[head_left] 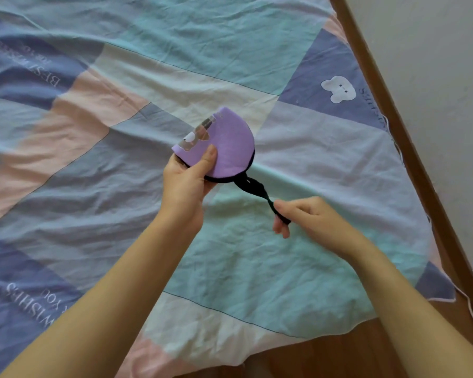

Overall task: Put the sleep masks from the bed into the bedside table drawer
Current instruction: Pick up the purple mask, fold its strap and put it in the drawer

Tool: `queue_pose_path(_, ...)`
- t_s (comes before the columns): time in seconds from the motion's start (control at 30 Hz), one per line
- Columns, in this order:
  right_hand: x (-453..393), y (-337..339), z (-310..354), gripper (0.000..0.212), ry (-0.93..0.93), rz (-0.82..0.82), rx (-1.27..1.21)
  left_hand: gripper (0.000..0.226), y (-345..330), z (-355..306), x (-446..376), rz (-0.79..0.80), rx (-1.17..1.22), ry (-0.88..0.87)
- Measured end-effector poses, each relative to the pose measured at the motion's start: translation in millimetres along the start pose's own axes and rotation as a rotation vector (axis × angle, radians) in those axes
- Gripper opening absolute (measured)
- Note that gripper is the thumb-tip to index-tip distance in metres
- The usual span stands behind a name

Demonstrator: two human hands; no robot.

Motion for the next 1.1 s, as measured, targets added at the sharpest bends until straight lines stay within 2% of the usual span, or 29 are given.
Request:
queue_pose_path(0.07,10,3,12,0.038,-0.104,0.062,-0.575,0.029,6,-5,-6,-0.035,0.0,-0.008)
queue_pose_path(0.13,13,8,23,0.035,-0.184,0.052,-1.136,0.028,9,-5,-8,-0.025,-0.033,-0.009)
queue_pose_path(0.2,8,9,19,0.037,-0.214,-0.047,-1.338,0.03,7,-1,-6,0.026,-0.089,-0.008)
queue_pose_path(0.27,2,1,16,0.041,-0.217,-0.144,-1.306,0.034,3,3,0,0.094,-0.126,-0.012)
queue_pose_path(0.4,-2,-12,20,0.041,-0.101,-0.335,-1.013,0.035,-5,2,9,0.196,-0.201,-0.065)
queue_pose_path(0.5,1,-20,29,0.054,-0.015,-0.305,-0.913,0.039,-11,3,16,0.277,-0.301,-0.08)
queue_pose_path(0.7,9,-16,29,0.068,-0.039,-0.296,-0.767,0.034,-12,7,18,0.397,-0.524,-0.134)
queue_pose_path(0.8,12,-10,29,0.073,-0.014,-0.316,-0.698,0.035,-14,8,20,0.517,-0.64,-0.168)
queue_pose_path(0.87,12,-7,29,0.072,0.01,-0.313,-0.622,0.037,-17,10,27,0.624,-0.683,-0.161)
queue_pose_path(0.93,13,-8,30,0.066,0.027,-0.297,-0.541,0.03,-19,13,31,0.688,-0.744,-0.159)
queue_pose_path(1.0,14,-11,30,0.057,0.012,-0.278,-0.538,0.021,-21,16,33,0.722,-0.779,-0.145)
queue_pose_path(1.1,14,-18,25,0.051,-0.061,-0.22,-0.582,0.023,-26,18,43,0.791,-0.744,-0.11)
Point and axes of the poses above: each hand's wrist, its own x-axis away from the middle knuckle, its own y-axis out of the back of the hand, z = x × y, the point moved 6 cm from there along -x, towards the middle knuckle, and after that the axes turned 14 degrees about -z, right-handed, at the moved point
